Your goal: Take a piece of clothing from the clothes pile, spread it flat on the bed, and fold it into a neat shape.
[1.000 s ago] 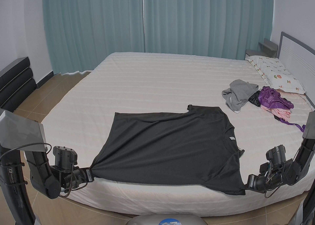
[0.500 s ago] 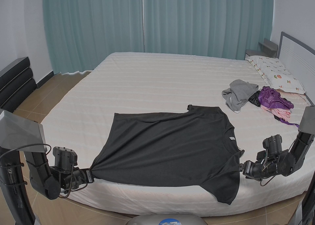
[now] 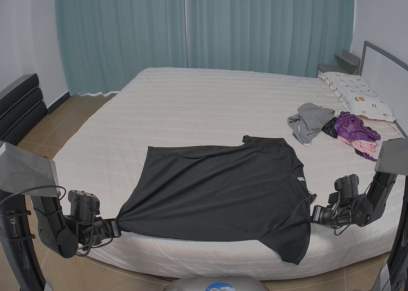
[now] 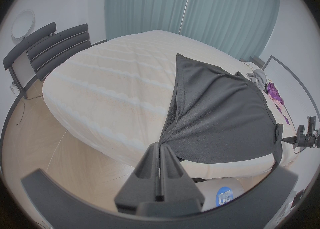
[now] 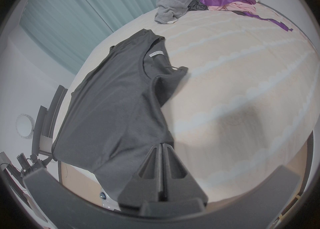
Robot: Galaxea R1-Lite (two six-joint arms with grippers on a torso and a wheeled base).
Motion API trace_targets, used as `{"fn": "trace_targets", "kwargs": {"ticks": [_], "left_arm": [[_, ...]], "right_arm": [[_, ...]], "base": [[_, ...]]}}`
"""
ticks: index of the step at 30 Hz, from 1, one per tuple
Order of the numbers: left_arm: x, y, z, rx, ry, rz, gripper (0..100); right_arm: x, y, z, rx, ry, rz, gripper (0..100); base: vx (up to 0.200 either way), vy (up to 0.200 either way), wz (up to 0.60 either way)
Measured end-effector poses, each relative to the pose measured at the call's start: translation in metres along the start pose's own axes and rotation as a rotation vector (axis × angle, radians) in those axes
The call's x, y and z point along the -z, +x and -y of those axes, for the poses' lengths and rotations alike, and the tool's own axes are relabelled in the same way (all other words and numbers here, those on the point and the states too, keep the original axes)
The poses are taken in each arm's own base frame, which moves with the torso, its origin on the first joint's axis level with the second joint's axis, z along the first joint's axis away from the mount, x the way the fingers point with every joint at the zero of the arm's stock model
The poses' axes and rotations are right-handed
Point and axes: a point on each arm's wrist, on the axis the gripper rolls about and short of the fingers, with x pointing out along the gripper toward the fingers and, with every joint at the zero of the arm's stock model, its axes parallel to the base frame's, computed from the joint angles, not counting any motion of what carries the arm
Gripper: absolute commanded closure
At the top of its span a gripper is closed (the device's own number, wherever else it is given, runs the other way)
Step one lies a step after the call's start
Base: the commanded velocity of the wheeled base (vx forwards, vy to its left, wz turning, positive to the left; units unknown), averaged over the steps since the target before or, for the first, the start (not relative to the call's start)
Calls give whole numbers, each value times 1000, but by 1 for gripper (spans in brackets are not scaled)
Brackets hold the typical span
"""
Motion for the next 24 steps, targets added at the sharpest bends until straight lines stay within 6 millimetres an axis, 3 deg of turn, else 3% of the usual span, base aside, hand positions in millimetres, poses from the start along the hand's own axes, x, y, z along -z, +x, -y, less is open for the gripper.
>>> {"fn": "trace_targets", "kwargs": {"ticks": [9, 10, 17, 24], "left_arm": [[4, 0, -1, -10, 9, -36, 100], [4, 0, -1, -10, 9, -37, 100], [4, -1, 0, -9, 10, -37, 100], [4, 0, 0, -9, 10, -37, 100]], "right_arm": [[8, -22, 28, 53, -4, -13, 100], [8, -24, 30, 48, 0, -12, 0], [9, -26, 28, -3, -2, -27, 0], [0, -8, 14, -63, -49, 11, 0]], "base": [[0, 0, 0], [0, 0, 0], [0, 0, 0], [0, 0, 0]]}}
